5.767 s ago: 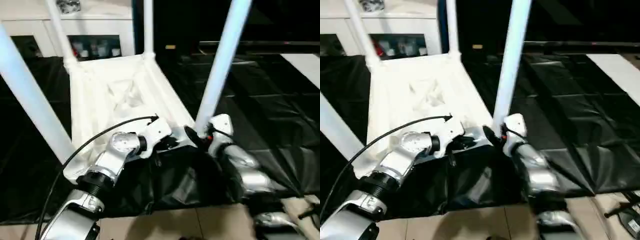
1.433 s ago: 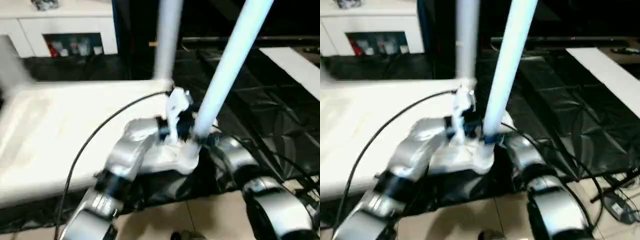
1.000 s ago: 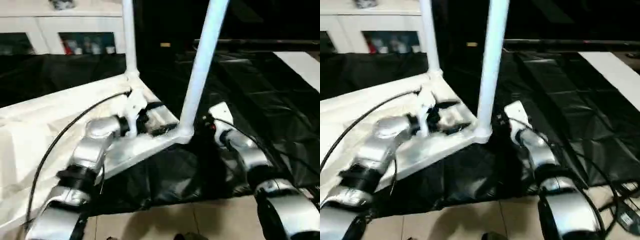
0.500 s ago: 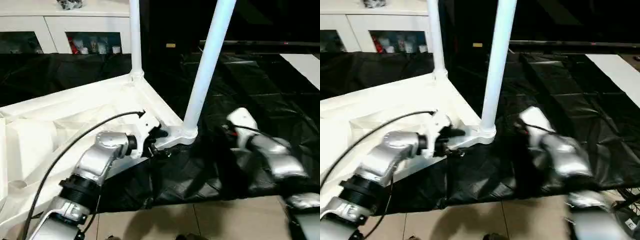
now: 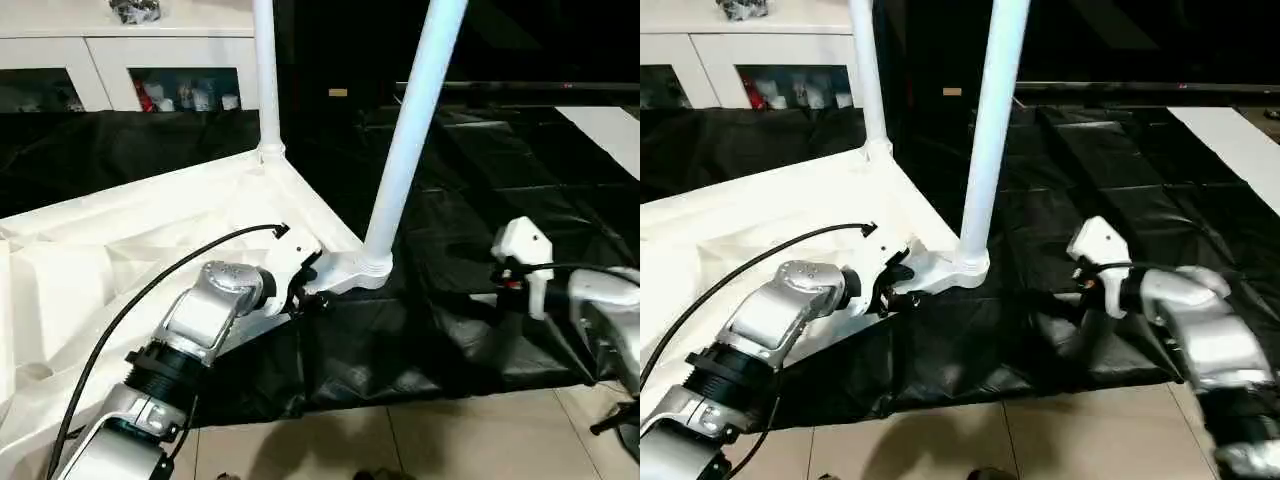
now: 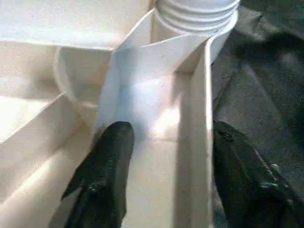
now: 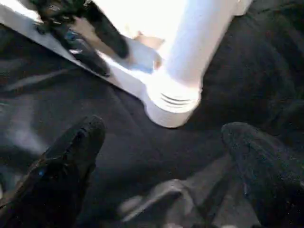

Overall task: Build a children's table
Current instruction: Rotate table base

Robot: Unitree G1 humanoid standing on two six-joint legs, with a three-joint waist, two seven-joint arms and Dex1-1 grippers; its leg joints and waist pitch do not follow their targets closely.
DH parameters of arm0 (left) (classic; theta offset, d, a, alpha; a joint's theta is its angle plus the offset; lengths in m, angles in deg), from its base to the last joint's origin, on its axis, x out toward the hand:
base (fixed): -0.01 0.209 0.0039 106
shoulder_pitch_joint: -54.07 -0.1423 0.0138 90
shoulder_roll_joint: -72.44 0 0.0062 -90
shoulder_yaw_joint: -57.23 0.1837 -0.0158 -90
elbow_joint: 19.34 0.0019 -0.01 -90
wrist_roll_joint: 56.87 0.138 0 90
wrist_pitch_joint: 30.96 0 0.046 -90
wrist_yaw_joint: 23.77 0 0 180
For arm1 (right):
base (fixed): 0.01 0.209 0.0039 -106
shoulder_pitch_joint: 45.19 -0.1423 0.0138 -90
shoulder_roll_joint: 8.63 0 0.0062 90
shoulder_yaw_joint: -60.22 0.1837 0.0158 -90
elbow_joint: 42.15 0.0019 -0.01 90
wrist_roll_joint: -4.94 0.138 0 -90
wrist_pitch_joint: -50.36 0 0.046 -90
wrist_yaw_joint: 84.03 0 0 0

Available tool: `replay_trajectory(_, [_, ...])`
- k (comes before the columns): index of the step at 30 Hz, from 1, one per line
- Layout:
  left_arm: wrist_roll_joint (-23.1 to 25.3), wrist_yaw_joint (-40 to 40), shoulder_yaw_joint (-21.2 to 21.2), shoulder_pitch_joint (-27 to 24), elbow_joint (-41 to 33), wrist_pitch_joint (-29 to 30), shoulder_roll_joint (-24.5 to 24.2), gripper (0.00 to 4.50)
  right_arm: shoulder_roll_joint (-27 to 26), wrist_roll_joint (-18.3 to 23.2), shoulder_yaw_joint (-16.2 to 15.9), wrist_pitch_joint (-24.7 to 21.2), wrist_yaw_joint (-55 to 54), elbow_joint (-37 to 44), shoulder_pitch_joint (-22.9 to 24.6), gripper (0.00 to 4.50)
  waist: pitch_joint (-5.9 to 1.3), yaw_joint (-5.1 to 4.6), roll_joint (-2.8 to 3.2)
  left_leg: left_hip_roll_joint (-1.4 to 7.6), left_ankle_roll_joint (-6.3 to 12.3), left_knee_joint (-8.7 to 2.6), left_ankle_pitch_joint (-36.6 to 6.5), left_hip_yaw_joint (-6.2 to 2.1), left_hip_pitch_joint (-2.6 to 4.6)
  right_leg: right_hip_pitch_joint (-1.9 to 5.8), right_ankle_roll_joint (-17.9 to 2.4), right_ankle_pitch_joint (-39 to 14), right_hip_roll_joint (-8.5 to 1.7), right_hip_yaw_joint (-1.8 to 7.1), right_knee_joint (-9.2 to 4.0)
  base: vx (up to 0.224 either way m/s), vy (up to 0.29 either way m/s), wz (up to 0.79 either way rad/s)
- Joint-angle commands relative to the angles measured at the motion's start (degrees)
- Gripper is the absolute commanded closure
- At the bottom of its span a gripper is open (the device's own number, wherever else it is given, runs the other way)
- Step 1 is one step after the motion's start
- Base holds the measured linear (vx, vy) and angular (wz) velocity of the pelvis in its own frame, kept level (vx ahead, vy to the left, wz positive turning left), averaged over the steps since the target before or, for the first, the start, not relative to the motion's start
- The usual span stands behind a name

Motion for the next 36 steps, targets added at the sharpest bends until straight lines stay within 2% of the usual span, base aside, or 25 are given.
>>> replay_trajectory(1, [0.84, -0.59, 0.35, 0.21, -0.79, -0.19, -0.31, 2.17, 0.55, 0.6, 0.75, -1.04, 0.12, 1.29, 0.49, 0.0, -3.8, 0.03, -0.46, -0.73, 4.8, -3.27, -14.53, 0.56, -0.24, 2.98, -4.85, -27.96, -1.59, 0.86, -5.74, 0.0, 0.0, 0.0])
replay_trajectory(5, [0.48, 0.02, 0.99, -0.2, -2.51, 1.58, -0.76, 2.33, 0.86, 1.12, 0.76, -3.07, -0.52, 3.46, 1.41, 0.0, -3.77, 0.11, -0.49, -0.68, 4.8, -3.33, -14.23, 0.59, -0.25, 3.0, -5.28, -26.64, -1.67, 1.0, -5.68, 0.0, 0.0, 0.0])
replay_trajectory(7, [-0.37, 1.0, 1.01, -0.54, -3.47, 2.17, -0.74, 2.63, 0.84, 1.16, 0.68, -3.27, -0.67, 3.59, 1.41, 0.0, -3.87, 0.09, -0.48, -0.56, 4.7, -3.39, -13.86, 0.48, -0.4, 3.15, -5.4, -26.32, -1.86, 0.99, -5.49, 0.0, 0.0, 0.0])
replay_trajectory(9, [-1.23, 2.06, 1.28, -0.99, -4.58, 2.77, -0.74, 2.68, 1.12, 1.53, 0.68, -4.4, -0.96, 4.54, 1.67, 0.0, -3.78, 0.04, -0.47, -0.75, 4.73, -3.24, -13.85, 0.62, -0.33, 2.98, -5.23, -27.09, -1.75, 0.97, -5.7, 0.0, 0.0, 0.0])
replay_trajectory(10, [-1.24, 2.37, 1.61, -1.2, -4.85, 2.91, -0.79, 2.79, 1.15, 1.46, 0.73, -4.76, -1.18, 4.91, 1.84, 0.0, -3.8, 0.09, -0.72, -0.64, 4.72, -3.28, -13.38, 0.61, -0.42, 3.01, -5.31, -26.78, -1.79, 1.04, -5.65, 0.0, 0.0, 0.0])
replay_trajectory(12, [-0.84, 2.29, 2.02, -1.46, -4.83, 2.82, -0.88, 3.05, 1.08, 1.3, 0.73, -4.91, -1.33, 5.07, 1.97, 0.0, -3.79, 0.12, -0.54, -0.58, 4.69, -3.34, -13.24, 0.55, -0.44, 3.0, -5.3, -26.47, -1.79, 1.04, -5.56, 0.0, 0.0, 0.0])
replay_trajectory(16, [-0.22, 2.46, 2.84, -1.54, -4.49, 2.26, -1.43, 3.13, 0.86, 1.02, 0.63, -5.01, -1.44, 5.04, 2.01, 0.0, -3.83, 0.11, -0.45, -0.63, 4.54, -3.32, -13.33, 0.53, -0.52, 3.04, -5.07, -26.52, -1.82, 1.02, -5.59, 0.0, 0.0, 0.0])
replay_trajectory(17, [-0.25, 2.69, 3.07, -1.54, -4.51, 2.14, -1.58, 3.44, 0.83, 0.96, 0.63, -5.1, -1.53, 5.18, 2.05, 0.0, -3.82, 0.11, -0.43, -0.61, 4.5, -3.34, -13.34, 0.51, -0.49, 3.04, -5.09, -26.45, -1.85, 1.03, -5.58, 0.0, 0.0, 0.0])
replay_trajectory(21, [-0.07, 3.15, 3.36, -1.47, -4.32, 1.3, -1.95, 3.55, 0.83, 0.88, 0.56, -5.05, -1.68, 5.28, 2.02, 0.0, -3.82, 0.1, -0.4, -0.59, 4.45, -3.34, -13.44, 0.53, -0.44, 3.0, -5.28, -26.16, -1.86, 1.07, -5.58, 0.0, 0.0, 0.0])
replay_trajectory(23, [-0.22, 4.19, 3.41, -1.32, -3.49, -0.23, -2.52, 3.87, 0.61, 0.69, 0.37, -4.95, -1.98, 5.21, 1.85, 0.0, -3.8, 0.1, -0.33, -0.6, 4.38, -3.4, -13.42, 0.49, -0.51, 3.07, -5.24, -26.07, -1.88, 1.06, -5.57, 0.0, 0.0, 0.0])
replay_trajectory(27, [-0.4, 5.06, 3.46, -1.5, -2.64, -1.61, -2.86, 3.98, 0.22, 0.53, 0.21, -4.86, -2.39, 5.29, 1.83, 0.0, -3.82, 0.11, -0.24, -0.6, 4.26, -3.41, -13.43, 0.5, -0.48, 3.08, -5.56, -25.4, -1.89, 1.09, -5.53, 0.0, 0.0, 0.0])
replay_trajectory(29, [-0.4, 5.81, 3.46, -1.5, -1.33, -3.23, -3.21, 4.28, -0.08, 0.52, 0.11, -4.81, -2.6, 5.47, 1.92, 0.0, -3.81, 0.12, -0.23, -0.63, 4.19, -3.42, -13.57, 0.49, -0.47, 3.09, -5.48, -25.58, -1.89, 1.08, -5.55, 0.0, 0.0, 0.0])
replay_trajectory(30, [-0.41, 6.42, 3.65, -1.43, -0.74, -4.59, -3.45, 4.28, -0.17, 0.57, 0.13, -4.8, -2.66, 5.5, 1.93, 0.0, -3.82, 0.08, -0.25, -0.65, 4.12, -3.4, -13.86, 0.51, -0.46, 3.09, -5.38, -25.8, -1.88, 1.09, -5.55, 0.0, 0.0, 0.0])
replay_trajectory(33, [-0.56, 7.75, 3.93, -1.21, 0.72, -6.95, -4.0, 4.47, -0.38, 0.66, 0.14, -4.76, -2.83, 5.48, 1.86, 0.0, -3.74, 0.05, -0.25, -0.71, 4.07, -3.43, -14.41, 0.48, -0.44, 3.01, -4.73, -27.12, -1.89, 1.03, -5.73, 0.0, 0.0, 0.0])
replay_trajectory(34, [-0.92, 10.28, 4.17, -1.0, 2.79, -10.57, -4.65, 4.47, -0.65, 0.76, 0.02, -4.6, -2.87, 5.36, 1.82, 0.0, -3.68, 0.06, -0.36, -0.89, 4.18, -3.34, -14.69, 0.56, -0.4, 2.92, -4.15, -28.49, -1.87, 0.98, -6.01, 0.0, 0.0, 0.0])
replay_trajectory(36, [-1.11, 10.74, 3.97, -0.87, 3.65, -10.91, -4.78, 4.47, -0.83, 0.93, 0.03, -4.6, -2.85, 5.32, 1.79, 0.0, -3.69, 0.06, -0.33, -0.95, 3.97, -3.32, -14.95, 0.55, -0.34, 2.86, -3.3, -30.25, -1.89, 0.95, -6.1, 0.0, 0.0, 0.0])
